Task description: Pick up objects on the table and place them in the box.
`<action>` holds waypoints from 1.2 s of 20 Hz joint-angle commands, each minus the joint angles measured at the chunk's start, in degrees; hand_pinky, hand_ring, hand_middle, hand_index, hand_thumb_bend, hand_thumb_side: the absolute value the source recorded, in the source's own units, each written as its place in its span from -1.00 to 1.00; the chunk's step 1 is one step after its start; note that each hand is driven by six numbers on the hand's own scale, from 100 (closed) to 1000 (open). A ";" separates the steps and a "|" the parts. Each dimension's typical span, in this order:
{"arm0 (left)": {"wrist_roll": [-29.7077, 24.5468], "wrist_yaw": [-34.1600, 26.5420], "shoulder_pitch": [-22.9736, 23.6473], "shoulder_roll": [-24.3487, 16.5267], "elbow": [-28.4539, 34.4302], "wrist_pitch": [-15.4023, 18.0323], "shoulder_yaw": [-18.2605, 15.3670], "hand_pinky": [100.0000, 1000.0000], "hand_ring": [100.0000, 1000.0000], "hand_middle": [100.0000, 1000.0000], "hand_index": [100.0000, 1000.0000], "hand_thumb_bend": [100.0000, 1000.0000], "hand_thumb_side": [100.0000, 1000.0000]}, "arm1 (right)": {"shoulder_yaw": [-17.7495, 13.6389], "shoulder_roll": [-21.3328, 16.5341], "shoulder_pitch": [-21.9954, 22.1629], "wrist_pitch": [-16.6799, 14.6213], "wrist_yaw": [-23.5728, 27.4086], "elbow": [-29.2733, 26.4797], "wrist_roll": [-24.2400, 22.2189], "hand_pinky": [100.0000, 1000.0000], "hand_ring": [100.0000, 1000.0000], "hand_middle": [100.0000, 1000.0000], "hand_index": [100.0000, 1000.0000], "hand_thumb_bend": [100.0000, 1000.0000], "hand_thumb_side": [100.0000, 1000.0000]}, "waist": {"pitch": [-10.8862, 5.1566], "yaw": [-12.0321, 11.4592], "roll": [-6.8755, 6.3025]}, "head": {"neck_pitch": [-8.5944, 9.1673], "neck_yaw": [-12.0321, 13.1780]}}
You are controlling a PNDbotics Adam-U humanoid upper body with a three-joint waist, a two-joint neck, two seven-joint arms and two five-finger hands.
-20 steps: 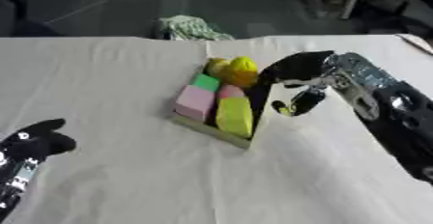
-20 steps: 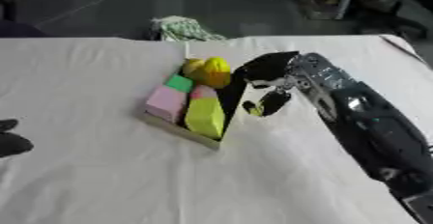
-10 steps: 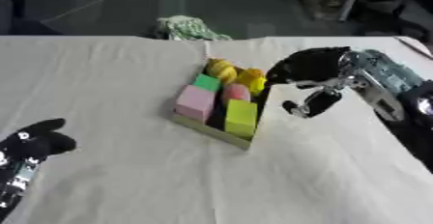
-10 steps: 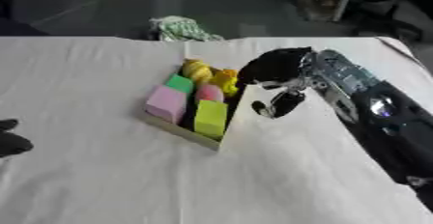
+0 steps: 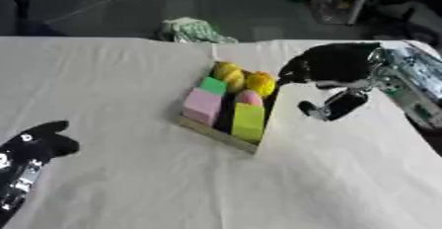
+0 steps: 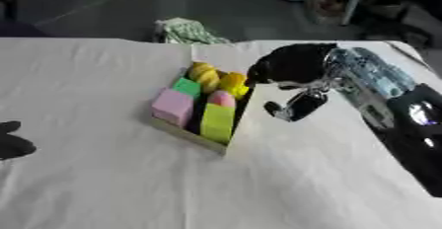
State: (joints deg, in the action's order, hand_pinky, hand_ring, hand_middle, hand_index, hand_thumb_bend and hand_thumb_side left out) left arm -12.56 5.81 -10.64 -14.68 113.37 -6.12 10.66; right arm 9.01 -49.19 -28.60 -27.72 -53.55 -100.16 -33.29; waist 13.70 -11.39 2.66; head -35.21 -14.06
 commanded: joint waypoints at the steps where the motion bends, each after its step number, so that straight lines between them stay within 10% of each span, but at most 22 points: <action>1: 0.37 0.13 -0.28 -1.18 1.22 -0.10 -0.70 0.61 0.38 0.18 0.70 -1.00 0.59 | -3.94 -2.49 1.80 1.62 3.03 -5.33 2.65 0.68 0.81 0.75 0.85 -1.00 -0.28 | -1.15 0.35 0.11 | 0.55 0.70; 14: 1.07 0.52 -0.16 -1.14 1.22 -0.63 -1.20 0.61 0.38 0.18 0.70 -1.00 0.60 | -14.46 8.05 16.26 4.40 13.87 -14.42 13.49 0.63 0.60 0.55 0.72 -1.00 -0.78 | -1.02 1.90 0.73 | 0.76 2.62; 24: 2.53 -0.03 -0.20 0.13 1.22 -0.84 -1.62 0.60 0.37 0.16 0.69 -1.00 0.58 | -11.98 22.31 23.09 7.13 22.67 -14.43 22.29 0.53 0.40 0.48 0.71 -1.00 -0.30 | -0.73 2.66 -0.31 | 0.92 5.31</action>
State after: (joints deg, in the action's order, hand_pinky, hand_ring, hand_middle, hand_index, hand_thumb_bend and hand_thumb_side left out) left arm -10.53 6.08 -10.52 -14.53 113.37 -6.99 9.63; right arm -3.29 -27.42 -5.25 -21.23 -32.20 -113.41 -12.15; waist 13.69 -8.74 2.39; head -35.12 -9.34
